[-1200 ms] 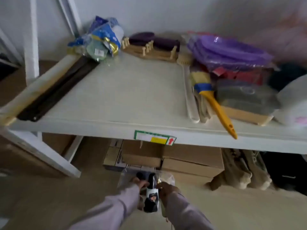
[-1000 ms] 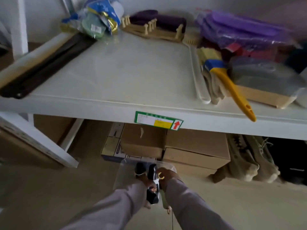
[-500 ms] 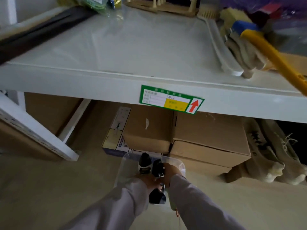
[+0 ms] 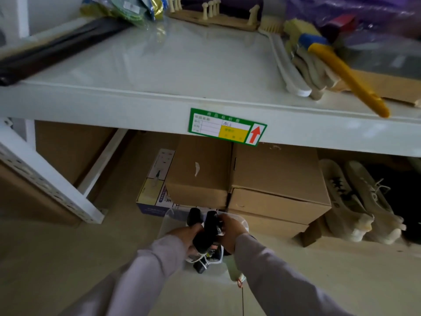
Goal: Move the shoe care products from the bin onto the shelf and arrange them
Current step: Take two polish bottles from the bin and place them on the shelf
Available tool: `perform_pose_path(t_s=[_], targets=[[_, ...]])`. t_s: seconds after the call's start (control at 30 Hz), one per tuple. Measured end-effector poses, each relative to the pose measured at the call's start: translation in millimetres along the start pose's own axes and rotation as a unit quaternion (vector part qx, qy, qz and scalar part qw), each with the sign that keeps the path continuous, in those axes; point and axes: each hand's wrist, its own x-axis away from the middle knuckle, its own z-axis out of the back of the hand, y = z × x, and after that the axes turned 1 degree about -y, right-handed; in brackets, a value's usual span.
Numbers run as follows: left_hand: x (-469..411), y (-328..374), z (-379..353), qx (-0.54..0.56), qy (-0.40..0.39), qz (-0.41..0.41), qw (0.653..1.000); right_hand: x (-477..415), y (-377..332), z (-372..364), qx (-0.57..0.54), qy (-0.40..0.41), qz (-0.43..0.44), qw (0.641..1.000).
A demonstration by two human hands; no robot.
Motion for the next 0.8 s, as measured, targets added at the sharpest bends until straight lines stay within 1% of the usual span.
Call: perform_pose_path(t_s=[0.07,0.13,0.23,0.27,0.37,0.4,0.43,0.47,0.5,0.53,0.57,0.6,0.63,0.7,0.73,0.8], targets=[[11,9,6,0.011,0.017,-0.044,0.999,4,-3,5,-0.026,0.02,0.026,0.999],[21,17,13,0.037,0.011,-0.078,0.996,11,-8,12,-0.052,0.039,0.044,0.997],[47,28,17,0.021,-0.031,-0.124,0.992,27,-17,27,-0.086,0.057,0.069,0.992],[56,30,19,0.013,-0.047,-0.143,0.988,32,-19,33,-0.096,0.061,0.073,0.991],[84,35,24,-0.05,-0.098,-0.193,0.975,57,-29,48,-0.171,0.059,0.102,0.978],[93,36,29,-0.051,-0.116,-0.204,0.971,64,-33,52,-0.179,0.068,0.123,0.974],[107,38,32,-0.076,-0.127,-0.221,0.964,73,-37,58,-0.174,0.079,0.15,0.97],[119,41,35,-0.095,-0.124,-0.242,0.958,84,-41,65,-0.17,0.084,0.185,0.964],[127,45,40,-0.138,-0.126,-0.297,0.936,97,-49,73,-0.174,0.089,0.214,0.957],[136,49,43,-0.189,-0.132,-0.35,0.908,110,-56,82,-0.175,0.101,0.247,0.948],[148,54,47,-0.253,-0.129,-0.401,0.871,123,-64,91,-0.184,0.114,0.282,0.935],[161,59,51,-0.267,-0.123,-0.441,0.848,137,-74,101,-0.2,0.121,0.312,0.921],[169,66,55,-0.266,-0.139,-0.484,0.822,151,-83,112,-0.211,0.126,0.337,0.909],[196,82,56,-0.232,-0.198,-0.53,0.791,176,-102,135,-0.228,0.132,0.383,0.885],[210,90,58,-0.214,-0.214,-0.553,0.776,187,-113,145,-0.233,0.137,0.4,0.876],[231,107,60,-0.213,-0.207,-0.61,0.735,202,-130,162,-0.236,0.149,0.434,0.857]])
